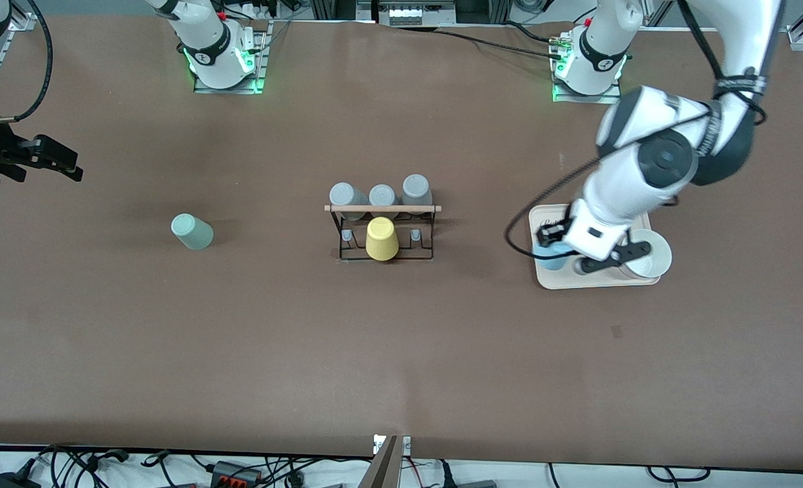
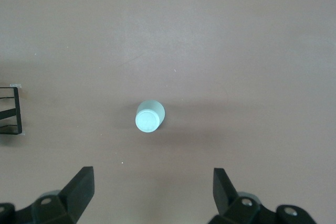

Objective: Hang scattered cups on rack with three cups
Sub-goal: 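Carry the blue cup to the rack and hang it beside the yellow cup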

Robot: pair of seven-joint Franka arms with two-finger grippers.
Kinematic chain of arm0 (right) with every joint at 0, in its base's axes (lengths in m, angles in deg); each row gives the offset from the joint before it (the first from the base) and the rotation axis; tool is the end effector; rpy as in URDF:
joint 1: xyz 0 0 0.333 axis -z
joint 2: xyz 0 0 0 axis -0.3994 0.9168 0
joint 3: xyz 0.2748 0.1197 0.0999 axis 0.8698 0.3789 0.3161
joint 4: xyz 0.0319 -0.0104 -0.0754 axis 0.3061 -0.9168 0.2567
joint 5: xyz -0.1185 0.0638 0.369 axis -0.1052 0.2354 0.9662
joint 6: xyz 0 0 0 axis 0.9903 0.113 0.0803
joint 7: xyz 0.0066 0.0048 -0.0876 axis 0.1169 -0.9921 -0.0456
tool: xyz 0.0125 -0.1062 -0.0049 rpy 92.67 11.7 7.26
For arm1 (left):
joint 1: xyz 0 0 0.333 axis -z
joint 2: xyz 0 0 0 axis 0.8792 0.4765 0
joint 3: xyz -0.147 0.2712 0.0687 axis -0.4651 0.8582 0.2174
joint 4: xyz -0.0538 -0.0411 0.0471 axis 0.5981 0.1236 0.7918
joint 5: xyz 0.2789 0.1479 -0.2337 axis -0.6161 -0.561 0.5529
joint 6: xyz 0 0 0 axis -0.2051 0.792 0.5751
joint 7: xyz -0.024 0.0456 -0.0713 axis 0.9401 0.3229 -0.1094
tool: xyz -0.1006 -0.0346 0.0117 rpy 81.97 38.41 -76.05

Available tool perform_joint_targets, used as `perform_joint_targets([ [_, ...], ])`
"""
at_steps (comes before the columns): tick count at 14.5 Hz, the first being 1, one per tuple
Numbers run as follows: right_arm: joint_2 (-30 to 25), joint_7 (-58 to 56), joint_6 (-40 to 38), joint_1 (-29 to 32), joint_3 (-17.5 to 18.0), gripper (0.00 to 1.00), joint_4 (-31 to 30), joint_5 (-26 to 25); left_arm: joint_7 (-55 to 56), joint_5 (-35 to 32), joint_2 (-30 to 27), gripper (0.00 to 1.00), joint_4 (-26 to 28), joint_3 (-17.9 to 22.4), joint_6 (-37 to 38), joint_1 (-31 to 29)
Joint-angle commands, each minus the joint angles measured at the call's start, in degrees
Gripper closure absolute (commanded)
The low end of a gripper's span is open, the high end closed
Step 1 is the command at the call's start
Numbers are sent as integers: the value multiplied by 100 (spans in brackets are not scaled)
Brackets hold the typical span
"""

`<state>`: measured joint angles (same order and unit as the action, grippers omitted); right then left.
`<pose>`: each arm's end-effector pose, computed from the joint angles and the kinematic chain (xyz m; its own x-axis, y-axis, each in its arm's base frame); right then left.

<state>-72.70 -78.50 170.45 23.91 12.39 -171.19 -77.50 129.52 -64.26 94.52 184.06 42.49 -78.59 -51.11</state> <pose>0.5539 -0.0362 0.5731 0.9998 0.0205 -0.0073 0.0205 -0.9998 0.0020 0.5944 -0.2309 0.4141 0.9304 0.3609 -0.0644 0.3631 -0.9314 0.0268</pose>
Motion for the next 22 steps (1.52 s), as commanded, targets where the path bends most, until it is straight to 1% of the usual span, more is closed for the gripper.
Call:
perform_joint_targets([
  [1,-37,-89,18,42,5,0,-49,12,1116,107,480,60,-876,4,294,483],
  [5,-37,-89,9,34,5,0,-49,13,2128,240,1112,60,-1966,4,812,1064],
  [9,-37,-89,52,34,5,0,-49,-5,2858,232,1614,60,-2635,12,796,1583],
  [11,-28,-89,61,34,5,0,-49,-5,3140,232,1869,60,-2960,21,796,1741],
  [12,-28,-89,70,34,5,0,-49,-14,3254,232,1948,60,-3005,21,769,1864],
  [15,-28,-89,193,42,5,0,-58,-14,3396,214,2115,60,-3005,30,725,1979],
  [22,-19,-89,167,34,5,0,-84,12,3449,153,2458,60,-2883,39,357,2076],
])
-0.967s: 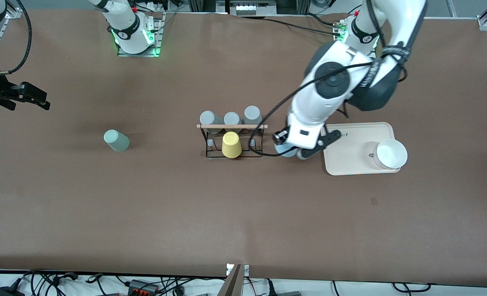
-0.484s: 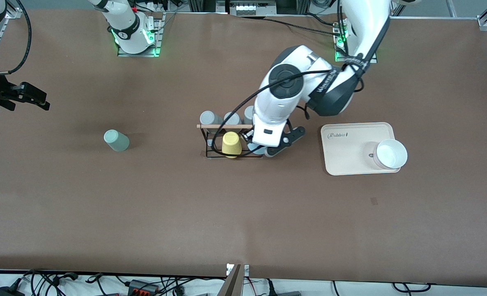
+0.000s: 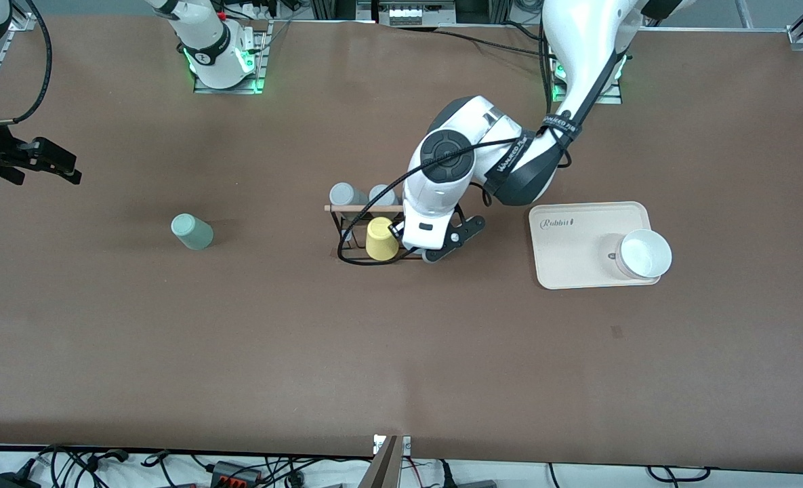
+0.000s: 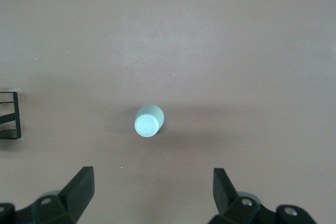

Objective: Hang scattered cups on rack with three cups
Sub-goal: 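Carry the blue cup to the rack and hang it beside the yellow cup, then open the left gripper and withdraw it toward the tray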

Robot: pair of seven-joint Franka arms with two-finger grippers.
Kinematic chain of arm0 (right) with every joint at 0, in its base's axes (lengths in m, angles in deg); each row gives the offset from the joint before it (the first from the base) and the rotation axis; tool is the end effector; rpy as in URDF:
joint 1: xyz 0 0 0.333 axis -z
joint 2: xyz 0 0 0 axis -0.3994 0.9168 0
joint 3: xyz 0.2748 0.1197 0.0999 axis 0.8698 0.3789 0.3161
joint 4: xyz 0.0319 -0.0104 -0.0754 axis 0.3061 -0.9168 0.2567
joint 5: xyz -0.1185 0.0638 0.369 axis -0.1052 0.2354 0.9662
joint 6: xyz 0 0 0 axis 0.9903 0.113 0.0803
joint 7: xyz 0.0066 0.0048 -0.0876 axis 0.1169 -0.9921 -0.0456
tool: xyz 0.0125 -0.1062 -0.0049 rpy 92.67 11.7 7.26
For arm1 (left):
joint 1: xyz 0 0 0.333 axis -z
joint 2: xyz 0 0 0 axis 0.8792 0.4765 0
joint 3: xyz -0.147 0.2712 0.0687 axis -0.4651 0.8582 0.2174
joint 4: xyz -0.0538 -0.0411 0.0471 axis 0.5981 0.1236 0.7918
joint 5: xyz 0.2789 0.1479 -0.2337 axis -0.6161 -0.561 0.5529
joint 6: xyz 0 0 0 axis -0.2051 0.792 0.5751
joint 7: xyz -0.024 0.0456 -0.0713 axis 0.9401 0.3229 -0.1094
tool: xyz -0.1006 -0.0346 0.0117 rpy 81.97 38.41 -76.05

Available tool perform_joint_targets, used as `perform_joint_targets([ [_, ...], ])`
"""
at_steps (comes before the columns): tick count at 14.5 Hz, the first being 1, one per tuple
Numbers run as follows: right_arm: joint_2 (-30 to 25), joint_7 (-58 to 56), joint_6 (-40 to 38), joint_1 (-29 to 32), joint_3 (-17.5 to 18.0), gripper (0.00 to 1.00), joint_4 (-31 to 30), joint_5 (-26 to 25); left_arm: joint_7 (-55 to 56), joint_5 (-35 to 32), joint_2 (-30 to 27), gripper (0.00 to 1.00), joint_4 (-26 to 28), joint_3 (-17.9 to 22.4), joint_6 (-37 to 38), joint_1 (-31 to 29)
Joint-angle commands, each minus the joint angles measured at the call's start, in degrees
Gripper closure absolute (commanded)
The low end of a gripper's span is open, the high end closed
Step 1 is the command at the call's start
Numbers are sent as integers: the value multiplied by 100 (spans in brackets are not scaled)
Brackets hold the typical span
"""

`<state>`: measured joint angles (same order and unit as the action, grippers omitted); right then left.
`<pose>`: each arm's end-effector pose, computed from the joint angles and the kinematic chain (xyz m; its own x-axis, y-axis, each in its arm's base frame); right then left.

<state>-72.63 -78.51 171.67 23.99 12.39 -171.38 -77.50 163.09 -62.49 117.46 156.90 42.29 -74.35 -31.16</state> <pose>0.5562 -0.0371 0.5727 0.9998 0.0193 0.0094 0.0193 -0.9998 0.0035 0.5696 -0.4695 0.3580 0.7835 0.5986 -0.1667 0.6089 -0.7931 0.0136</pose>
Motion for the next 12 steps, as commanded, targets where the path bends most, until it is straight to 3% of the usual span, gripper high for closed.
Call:
perform_joint_targets([
  [1,-26,-89,44,25,5,0,-64,13,92,-51,182,60,-158,59,-155,73],
  [10,1,-89,79,25,5,0,-47,13,74,-69,305,60,106,103,-350,187],
  [12,18,-89,36,16,5,0,-47,13,74,-78,305,56,168,103,-350,196],
])
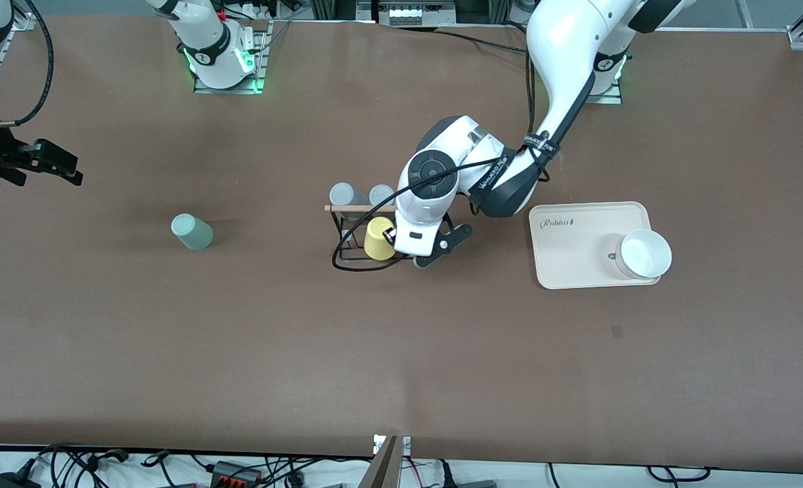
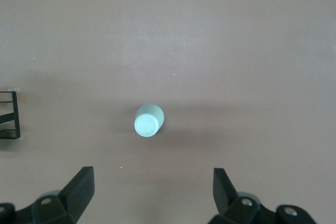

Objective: Hang scattered cups on rack with three cups
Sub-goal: 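Open the left gripper and withdraw it toward the tray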

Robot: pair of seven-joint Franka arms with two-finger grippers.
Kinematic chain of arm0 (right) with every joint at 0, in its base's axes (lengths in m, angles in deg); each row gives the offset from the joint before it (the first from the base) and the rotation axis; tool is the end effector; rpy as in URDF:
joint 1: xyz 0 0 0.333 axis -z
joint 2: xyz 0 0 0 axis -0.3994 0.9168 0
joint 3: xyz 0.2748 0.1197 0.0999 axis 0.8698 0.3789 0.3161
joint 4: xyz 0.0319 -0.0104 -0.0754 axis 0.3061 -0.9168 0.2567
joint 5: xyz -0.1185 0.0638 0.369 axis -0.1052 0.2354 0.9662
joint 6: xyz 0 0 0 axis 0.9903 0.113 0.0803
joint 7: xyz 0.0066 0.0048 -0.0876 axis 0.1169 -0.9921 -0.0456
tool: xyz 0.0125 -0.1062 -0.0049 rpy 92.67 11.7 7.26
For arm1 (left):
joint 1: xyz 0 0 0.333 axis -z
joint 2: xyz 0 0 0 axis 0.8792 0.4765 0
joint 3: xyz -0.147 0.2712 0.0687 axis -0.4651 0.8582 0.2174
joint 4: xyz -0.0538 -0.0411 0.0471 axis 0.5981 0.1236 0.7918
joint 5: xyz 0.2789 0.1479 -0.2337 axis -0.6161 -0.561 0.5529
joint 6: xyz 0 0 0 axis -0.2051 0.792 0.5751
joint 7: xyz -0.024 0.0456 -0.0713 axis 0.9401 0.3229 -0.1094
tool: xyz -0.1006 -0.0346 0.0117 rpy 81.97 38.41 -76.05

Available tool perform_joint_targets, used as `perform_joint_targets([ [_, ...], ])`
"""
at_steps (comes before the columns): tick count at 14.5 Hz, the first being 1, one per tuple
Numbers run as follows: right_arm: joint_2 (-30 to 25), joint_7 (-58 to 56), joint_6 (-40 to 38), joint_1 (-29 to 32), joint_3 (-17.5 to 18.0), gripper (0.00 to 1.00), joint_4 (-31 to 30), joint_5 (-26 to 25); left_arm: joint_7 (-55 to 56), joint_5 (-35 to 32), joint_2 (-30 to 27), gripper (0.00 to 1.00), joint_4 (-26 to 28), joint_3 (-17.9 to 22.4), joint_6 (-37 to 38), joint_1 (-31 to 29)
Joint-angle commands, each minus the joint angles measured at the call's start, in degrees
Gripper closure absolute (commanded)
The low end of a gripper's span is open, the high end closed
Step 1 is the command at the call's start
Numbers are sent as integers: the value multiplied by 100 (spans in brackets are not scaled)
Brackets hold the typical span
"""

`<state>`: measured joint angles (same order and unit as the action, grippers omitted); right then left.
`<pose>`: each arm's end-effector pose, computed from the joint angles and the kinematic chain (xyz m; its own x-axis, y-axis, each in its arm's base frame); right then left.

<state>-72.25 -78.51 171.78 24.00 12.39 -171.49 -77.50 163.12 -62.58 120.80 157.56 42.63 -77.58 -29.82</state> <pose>0.5578 -0.0372 0.5682 0.9998 0.0192 0.0027 0.0192 -0.9998 0.0033 0.5641 -0.4828 0.3142 0.7880 0.5910 -0.1725 0.6000 -0.8000 0.0005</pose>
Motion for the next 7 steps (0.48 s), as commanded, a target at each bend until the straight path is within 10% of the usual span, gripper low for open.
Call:
perform_joint_targets([
  [1,-20,-89,25,16,5,0,-36,13,63,-69,-38,47,119,69,-27,62],
  [3,-20,-89,25,16,5,0,-36,13,19,-60,-81,20,110,69,0,27],
  [7,-20,-89,25,16,5,0,-36,13,18,-331,-336,5,101,95,53,-130],
])
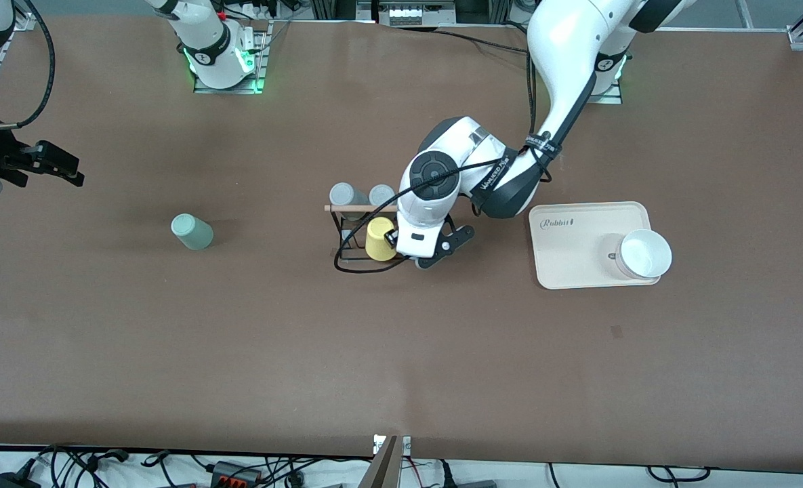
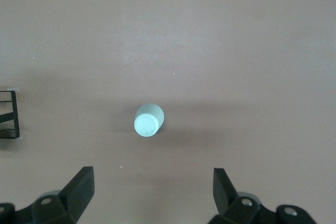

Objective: Hang scattered cups on rack with three cups
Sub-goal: 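Open the left gripper and withdraw it toward the tray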

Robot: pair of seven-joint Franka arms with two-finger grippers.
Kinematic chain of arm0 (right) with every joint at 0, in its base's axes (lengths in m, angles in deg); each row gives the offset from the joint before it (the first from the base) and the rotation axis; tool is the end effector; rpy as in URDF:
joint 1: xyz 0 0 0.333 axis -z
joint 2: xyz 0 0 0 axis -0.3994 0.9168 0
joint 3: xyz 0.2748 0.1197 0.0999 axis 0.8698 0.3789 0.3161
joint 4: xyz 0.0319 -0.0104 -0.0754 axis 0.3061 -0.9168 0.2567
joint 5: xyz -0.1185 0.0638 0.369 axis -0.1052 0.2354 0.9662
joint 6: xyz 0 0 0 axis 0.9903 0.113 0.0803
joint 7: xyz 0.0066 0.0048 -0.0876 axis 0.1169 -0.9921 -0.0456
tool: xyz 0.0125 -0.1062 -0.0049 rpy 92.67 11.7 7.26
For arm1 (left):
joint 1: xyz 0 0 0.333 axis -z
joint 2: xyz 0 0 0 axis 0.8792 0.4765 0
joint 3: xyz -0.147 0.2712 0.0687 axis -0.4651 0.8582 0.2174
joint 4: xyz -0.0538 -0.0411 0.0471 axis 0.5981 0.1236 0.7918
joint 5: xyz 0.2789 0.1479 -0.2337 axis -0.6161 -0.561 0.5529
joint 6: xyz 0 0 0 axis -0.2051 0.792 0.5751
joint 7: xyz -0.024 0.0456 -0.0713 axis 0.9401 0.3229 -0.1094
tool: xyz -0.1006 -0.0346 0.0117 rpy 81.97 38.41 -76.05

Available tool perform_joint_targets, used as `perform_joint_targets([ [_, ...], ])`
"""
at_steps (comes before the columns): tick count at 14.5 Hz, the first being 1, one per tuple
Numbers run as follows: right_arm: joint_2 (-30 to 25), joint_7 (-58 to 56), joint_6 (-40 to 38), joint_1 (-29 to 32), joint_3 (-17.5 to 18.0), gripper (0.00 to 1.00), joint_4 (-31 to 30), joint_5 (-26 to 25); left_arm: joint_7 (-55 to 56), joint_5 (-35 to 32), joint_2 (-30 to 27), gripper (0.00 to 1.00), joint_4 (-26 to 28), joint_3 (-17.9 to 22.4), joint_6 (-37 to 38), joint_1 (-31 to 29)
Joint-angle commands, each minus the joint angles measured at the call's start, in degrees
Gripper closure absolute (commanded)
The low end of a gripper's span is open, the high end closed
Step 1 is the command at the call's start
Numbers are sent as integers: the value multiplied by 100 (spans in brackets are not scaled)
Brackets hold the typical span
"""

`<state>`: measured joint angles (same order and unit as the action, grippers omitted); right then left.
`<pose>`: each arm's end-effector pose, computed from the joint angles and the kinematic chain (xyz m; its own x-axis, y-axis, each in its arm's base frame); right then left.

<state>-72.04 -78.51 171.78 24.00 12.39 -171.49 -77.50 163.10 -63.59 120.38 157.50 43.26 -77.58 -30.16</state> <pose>0.5586 -0.0372 0.5662 0.9998 0.0192 -0.0009 0.0192 -0.9998 0.0032 0.5718 -0.4741 0.3191 0.7877 0.5983 -0.1471 0.6052 -0.7961 0.0030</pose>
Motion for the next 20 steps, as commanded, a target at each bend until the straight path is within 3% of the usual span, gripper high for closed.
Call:
perform_joint_targets([
  [1,-41,-88,25,16,5,0,-36,13,20,-258,-364,4,107,33,88,-184],
  [2,-32,-88,16,16,5,0,-36,13,-6,-301,-443,0,107,41,271,-290],
  [5,-32,-88,-10,25,5,0,-36,13,-224,-556,-768,0,125,41,798,-676],
  [14,108,-27,-204,-37,14,0,-27,13,-2596,-662,-1779,0,160,-38,2003,-2285],
  [20,529,-18,-116,-54,49,0,61,31,-4863,-583,-3201,0,1502,32,2040,-3129],
])
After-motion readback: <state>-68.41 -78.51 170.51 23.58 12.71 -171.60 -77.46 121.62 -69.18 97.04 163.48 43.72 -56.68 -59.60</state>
